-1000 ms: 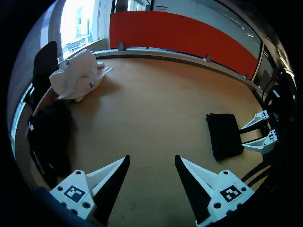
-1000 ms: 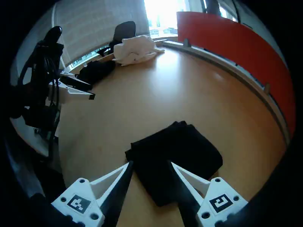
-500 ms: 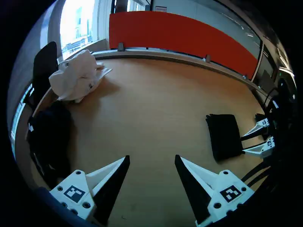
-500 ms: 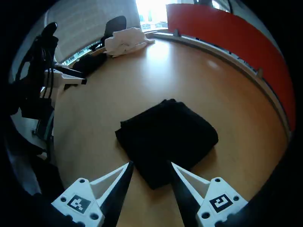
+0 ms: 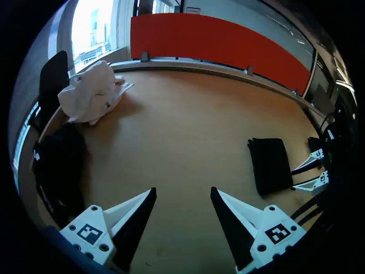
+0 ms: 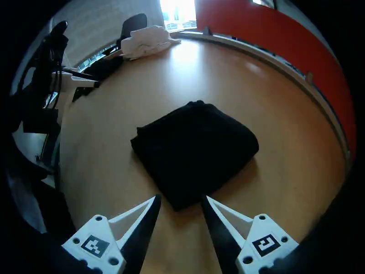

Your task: Fold towel

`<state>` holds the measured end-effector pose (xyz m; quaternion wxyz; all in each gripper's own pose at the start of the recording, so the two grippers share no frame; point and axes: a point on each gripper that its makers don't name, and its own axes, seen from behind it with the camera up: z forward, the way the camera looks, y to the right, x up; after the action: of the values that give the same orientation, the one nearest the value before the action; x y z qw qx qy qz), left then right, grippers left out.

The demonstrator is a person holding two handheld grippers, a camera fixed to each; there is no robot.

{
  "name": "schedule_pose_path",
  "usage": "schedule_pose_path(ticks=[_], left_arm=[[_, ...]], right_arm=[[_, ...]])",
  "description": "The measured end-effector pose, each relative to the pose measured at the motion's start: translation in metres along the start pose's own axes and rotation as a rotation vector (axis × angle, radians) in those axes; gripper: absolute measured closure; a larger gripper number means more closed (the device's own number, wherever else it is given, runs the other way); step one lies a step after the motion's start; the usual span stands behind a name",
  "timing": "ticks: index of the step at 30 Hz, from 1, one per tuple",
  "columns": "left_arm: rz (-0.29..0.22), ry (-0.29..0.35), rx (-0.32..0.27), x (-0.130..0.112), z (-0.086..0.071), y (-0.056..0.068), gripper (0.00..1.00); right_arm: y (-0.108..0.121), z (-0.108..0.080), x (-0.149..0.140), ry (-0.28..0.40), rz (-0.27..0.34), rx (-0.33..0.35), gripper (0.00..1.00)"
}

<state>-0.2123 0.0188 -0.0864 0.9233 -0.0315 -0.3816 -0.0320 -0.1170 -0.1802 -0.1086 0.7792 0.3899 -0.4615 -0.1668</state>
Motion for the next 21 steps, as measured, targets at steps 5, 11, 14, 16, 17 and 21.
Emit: schedule_pose_path(ticks=[5, 11, 14, 16, 17, 21], left_arm=[[-0.001, 0.0, 0.0, 0.001, 0.001, 0.001, 0.12], [0.0, -0.001, -0.002, 0.001, 0.002, 0.002, 0.12], [0.002, -0.003, -0.002, 0.001, 0.003, 0.002, 0.12], [0.004, -0.004, -0.003, 0.001, 0.003, 0.003, 0.12], [0.004, -0.004, -0.003, 0.001, 0.004, 0.003, 0.12], [0.002, -0.003, -0.005, 0.002, 0.004, 0.003, 0.12]], right_arm=[[0.001, 0.001, -0.007, -0.015, -0.003, -0.005, 0.33], [0.001, 0.004, -0.013, -0.027, -0.007, -0.008, 0.33], [0.002, 0.006, -0.013, -0.029, -0.008, -0.008, 0.34], [0.002, 0.007, -0.014, -0.031, -0.009, -0.009, 0.39], [0.002, 0.008, -0.014, -0.032, -0.01, -0.01, 0.42], [0.006, 0.009, -0.014, -0.034, -0.017, -0.028, 0.6]])
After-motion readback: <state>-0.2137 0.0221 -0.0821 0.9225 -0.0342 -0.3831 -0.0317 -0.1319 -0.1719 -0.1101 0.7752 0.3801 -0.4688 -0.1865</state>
